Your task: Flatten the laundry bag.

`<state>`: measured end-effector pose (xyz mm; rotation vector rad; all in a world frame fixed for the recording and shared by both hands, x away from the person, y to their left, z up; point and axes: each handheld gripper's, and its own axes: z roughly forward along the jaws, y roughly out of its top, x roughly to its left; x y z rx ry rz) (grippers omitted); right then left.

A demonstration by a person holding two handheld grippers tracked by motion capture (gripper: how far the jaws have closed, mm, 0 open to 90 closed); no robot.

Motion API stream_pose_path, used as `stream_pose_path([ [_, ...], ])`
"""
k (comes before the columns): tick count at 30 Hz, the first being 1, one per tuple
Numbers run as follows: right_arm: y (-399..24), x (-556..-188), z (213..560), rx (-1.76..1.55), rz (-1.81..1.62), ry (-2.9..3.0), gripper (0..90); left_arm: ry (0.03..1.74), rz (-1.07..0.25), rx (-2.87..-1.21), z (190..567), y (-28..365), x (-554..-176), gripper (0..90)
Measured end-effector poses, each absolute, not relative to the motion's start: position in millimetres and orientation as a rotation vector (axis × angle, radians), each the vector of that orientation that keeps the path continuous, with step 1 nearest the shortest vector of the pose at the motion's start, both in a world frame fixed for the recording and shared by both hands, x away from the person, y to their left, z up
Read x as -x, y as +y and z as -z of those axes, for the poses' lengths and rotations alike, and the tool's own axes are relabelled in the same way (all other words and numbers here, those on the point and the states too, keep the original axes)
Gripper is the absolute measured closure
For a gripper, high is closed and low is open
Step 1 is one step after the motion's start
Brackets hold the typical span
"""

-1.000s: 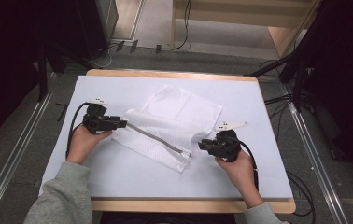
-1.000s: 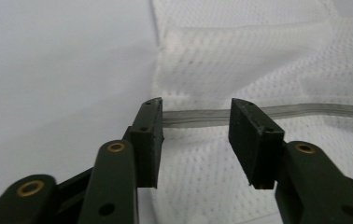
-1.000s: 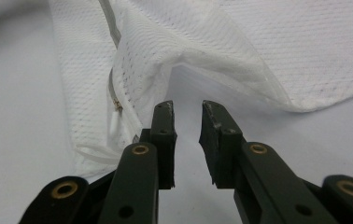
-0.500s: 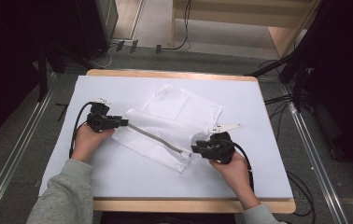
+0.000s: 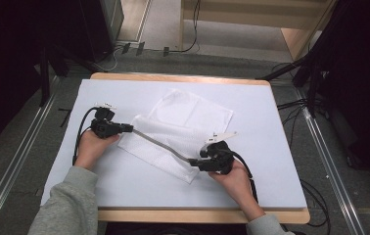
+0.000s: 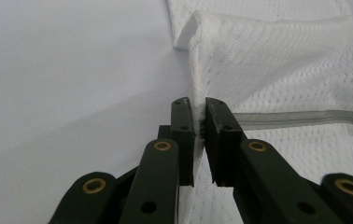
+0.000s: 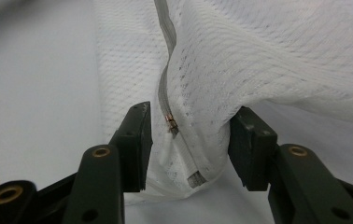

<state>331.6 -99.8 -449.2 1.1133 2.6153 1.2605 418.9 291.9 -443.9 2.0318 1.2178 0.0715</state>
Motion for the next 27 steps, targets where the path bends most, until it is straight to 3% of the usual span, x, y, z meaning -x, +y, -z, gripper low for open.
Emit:
stream_pose_path([
  [9, -109, -327, 444, -1.142, -1.289, 2.593, 57.5, 1.208, -0.061, -2.023, 438, 296, -415, 84.4],
  [13, -100, -329, 450, -1.165, -1.227, 2.631, 79.3, 1.213, -0.043, -2.026, 438, 297, -411, 84.4],
  [15, -99, -327, 450, -1.187, -1.227, 2.660, 84.9, 1.216, -0.018, -2.027, 437, 299, -408, 84.3],
  [27, -98, -302, 445, -1.151, -1.238, 2.722, 83.2, 1.186, 0.040, -2.063, 427, 308, -378, 83.7],
])
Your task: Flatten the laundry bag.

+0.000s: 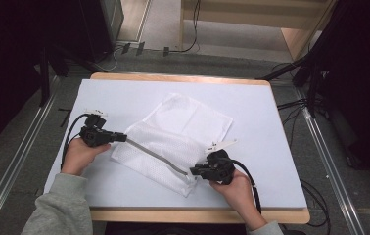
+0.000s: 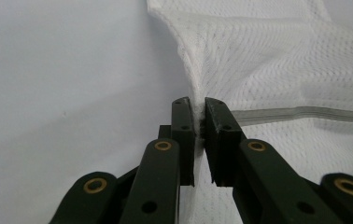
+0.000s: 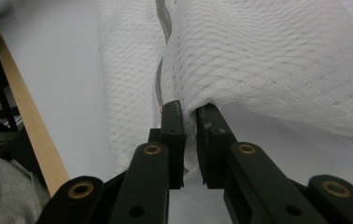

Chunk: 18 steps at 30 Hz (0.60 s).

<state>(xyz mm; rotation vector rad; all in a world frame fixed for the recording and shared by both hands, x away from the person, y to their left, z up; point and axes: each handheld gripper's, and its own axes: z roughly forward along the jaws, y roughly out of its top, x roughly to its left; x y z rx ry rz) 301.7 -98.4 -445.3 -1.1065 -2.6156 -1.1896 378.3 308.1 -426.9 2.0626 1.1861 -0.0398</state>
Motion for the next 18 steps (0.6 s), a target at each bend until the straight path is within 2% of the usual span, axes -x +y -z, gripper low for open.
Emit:
stream_pose_path([
  [10, -86, -287, 447, 1.056, 1.211, -2.573, 83.8, 1.221, 0.052, -2.084, 433, 325, -361, 80.9],
  [18, -90, -285, 445, 1.039, 1.192, -2.659, 67.6, 1.209, -0.021, -2.055, 423, 328, -360, 61.5],
])
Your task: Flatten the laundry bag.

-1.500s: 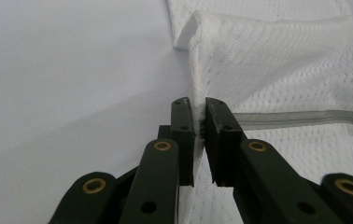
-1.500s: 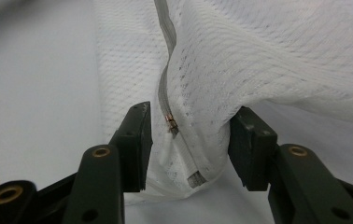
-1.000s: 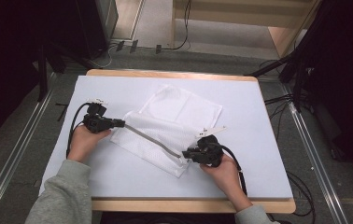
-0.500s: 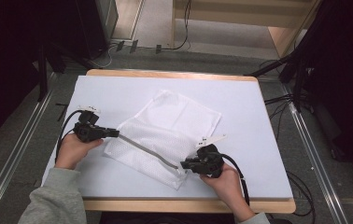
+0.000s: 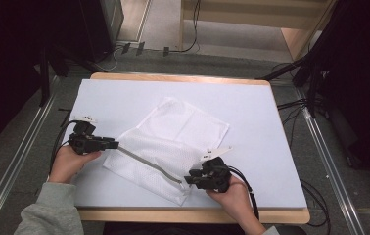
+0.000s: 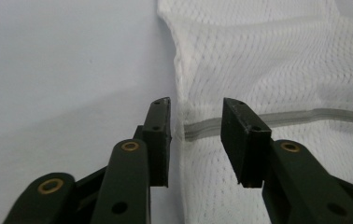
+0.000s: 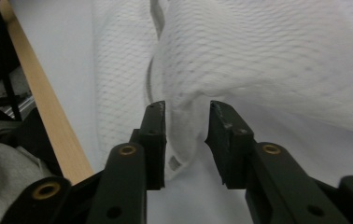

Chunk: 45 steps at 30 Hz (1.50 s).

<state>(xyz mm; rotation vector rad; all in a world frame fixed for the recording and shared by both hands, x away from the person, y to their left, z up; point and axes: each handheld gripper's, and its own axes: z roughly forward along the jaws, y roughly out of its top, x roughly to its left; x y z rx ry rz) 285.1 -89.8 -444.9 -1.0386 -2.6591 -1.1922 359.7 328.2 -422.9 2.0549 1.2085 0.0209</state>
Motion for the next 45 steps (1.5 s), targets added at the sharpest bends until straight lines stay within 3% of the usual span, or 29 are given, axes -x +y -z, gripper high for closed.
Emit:
stream_pose_path([
  [6, -113, -291, 434, 1.099, 1.272, -2.638, 72.7, 1.159, -0.047, -2.054, 410, 317, -377, 60.6],
  [18, -143, -329, 441, 1.345, 1.294, -2.643, 71.6, 1.144, -0.027, -2.091, 429, 289, -440, 61.8],
  [23, -148, -341, 450, 1.433, 1.266, -2.647, 66.8, 1.153, -0.034, -2.119, 441, 281, -450, 60.8],
  [28, -154, -357, 463, 1.565, 1.238, -2.633, 53.2, 1.147, -0.069, -2.152, 450, 272, -456, 58.9],
  [31, -151, -364, 470, 1.620, 1.203, -2.630, 51.2, 1.150, -0.070, -2.128, 453, 270, -459, 59.6],
  [37, -141, -368, 472, 1.645, 1.215, -2.685, 60.5, 1.125, -0.097, -2.169, 454, 258, -459, 73.1],
  [40, -136, -368, 472, 1.658, 1.172, -2.765, 71.4, 1.123, -0.131, -2.188, 454, 256, -458, 81.8],
  [43, -136, -371, 471, 1.675, 1.162, -2.757, 81.1, 1.129, -0.060, -2.167, 455, 257, -459, 89.5],
  [45, -138, -375, 471, 1.674, 1.179, -2.717, 88.6, 1.138, -0.039, -2.161, 455, 259, -459, 90.0],
])
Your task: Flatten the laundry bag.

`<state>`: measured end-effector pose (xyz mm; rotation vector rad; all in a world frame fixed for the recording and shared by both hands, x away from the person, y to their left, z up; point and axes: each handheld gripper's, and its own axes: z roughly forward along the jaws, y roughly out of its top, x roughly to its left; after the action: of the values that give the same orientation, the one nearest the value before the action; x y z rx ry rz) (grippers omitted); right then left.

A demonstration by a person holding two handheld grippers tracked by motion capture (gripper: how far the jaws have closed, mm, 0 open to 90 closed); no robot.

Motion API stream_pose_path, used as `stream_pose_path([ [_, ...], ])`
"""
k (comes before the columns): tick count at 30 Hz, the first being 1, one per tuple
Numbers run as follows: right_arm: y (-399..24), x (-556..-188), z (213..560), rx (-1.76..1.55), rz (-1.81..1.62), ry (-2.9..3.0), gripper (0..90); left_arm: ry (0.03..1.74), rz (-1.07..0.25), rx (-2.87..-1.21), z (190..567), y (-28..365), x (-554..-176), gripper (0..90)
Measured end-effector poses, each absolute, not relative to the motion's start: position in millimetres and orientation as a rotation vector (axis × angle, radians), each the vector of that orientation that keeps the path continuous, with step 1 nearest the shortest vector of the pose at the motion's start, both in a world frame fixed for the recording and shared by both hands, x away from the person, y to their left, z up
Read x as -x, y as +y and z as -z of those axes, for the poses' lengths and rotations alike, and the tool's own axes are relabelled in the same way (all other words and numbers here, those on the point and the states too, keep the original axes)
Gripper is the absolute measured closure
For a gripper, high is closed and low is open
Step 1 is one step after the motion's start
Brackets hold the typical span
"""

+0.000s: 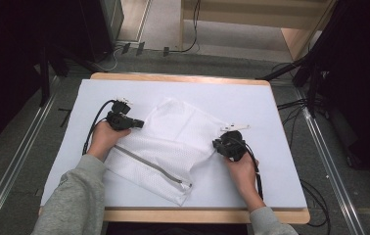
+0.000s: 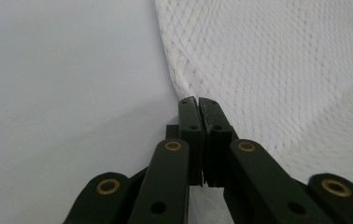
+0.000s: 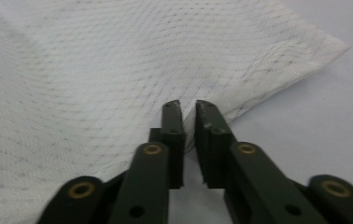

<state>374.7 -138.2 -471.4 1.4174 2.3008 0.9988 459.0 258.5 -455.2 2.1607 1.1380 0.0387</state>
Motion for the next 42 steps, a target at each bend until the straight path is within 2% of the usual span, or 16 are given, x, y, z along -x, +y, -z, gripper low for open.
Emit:
stream_pose_path([
  [17, -137, -416, 459, -1.380, -1.041, 2.332, 90.0, 1.178, -0.037, -2.054, 441, 283, -433, 90.0],
  [31, -125, -465, 457, -1.351, -1.033, 2.351, 90.0, 1.171, 0.031, -2.010, 439, 290, -403, 90.0],
  [36, -121, -478, 459, -1.364, -1.078, 2.348, 90.0, 1.216, -0.103, -1.980, 437, 295, -410, 90.0],
  [42, -112, -482, 462, -1.353, -1.070, 2.361, 90.0, 1.304, -0.170, -1.963, 450, 302, -431, 90.0],
])
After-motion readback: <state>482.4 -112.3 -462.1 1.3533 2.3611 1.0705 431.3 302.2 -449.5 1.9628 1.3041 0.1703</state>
